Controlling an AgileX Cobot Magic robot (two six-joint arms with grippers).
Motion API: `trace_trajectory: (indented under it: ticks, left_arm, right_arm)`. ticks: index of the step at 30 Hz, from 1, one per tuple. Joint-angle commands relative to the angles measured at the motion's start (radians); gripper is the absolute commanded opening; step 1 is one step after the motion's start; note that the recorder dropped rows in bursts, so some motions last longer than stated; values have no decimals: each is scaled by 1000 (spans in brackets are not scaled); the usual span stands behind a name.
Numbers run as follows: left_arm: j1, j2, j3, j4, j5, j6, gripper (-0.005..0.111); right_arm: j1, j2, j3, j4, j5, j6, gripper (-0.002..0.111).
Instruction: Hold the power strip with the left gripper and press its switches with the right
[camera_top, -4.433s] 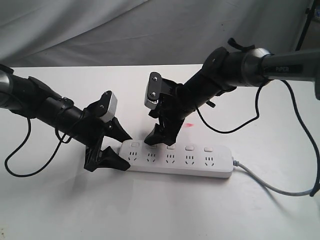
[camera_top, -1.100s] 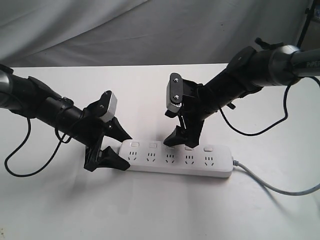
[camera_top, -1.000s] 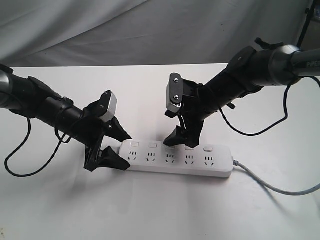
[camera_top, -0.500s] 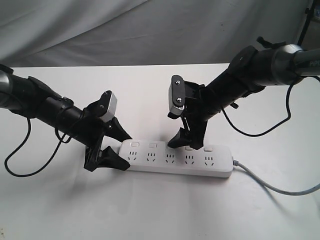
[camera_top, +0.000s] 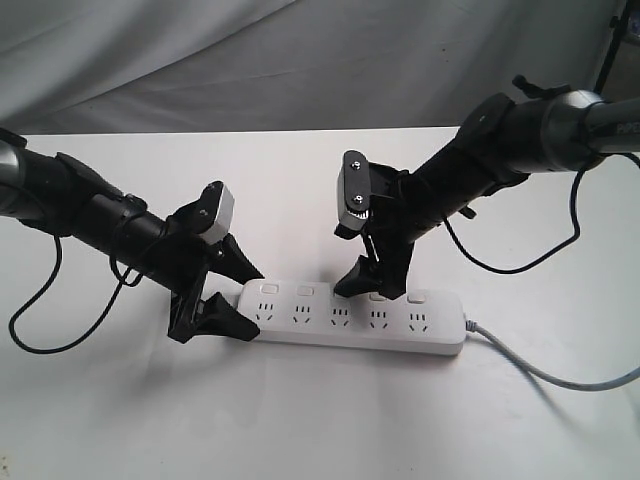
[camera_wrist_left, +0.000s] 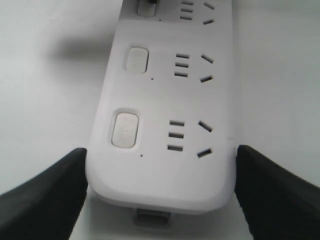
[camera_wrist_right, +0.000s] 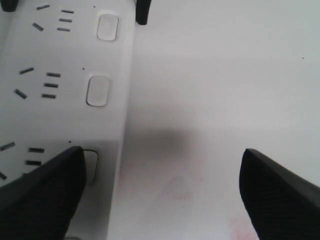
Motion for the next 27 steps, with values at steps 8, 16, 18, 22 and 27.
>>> trace_trajectory:
  ticks: [8,16,18,22,27]
  left_arm:
    - [-4,-3,-6,-2,-27,2,3]
    - [-4,-3,-6,-2,-27,2,3]
    - [-4,-3,-6,-2,-27,2,3]
    - [-4,-3,-6,-2,-27,2,3]
    - [-4,-3,-6,-2,-27,2,3]
  right_arm:
    - [37,45,12,-121,-59,-6,77]
    - [37,-75,12,11,-7,2,77]
    - [37,-103,12,11,6,30,77]
    - [37,-128,12,15,19,59,77]
    - [37,-130,12,20,19,62,77]
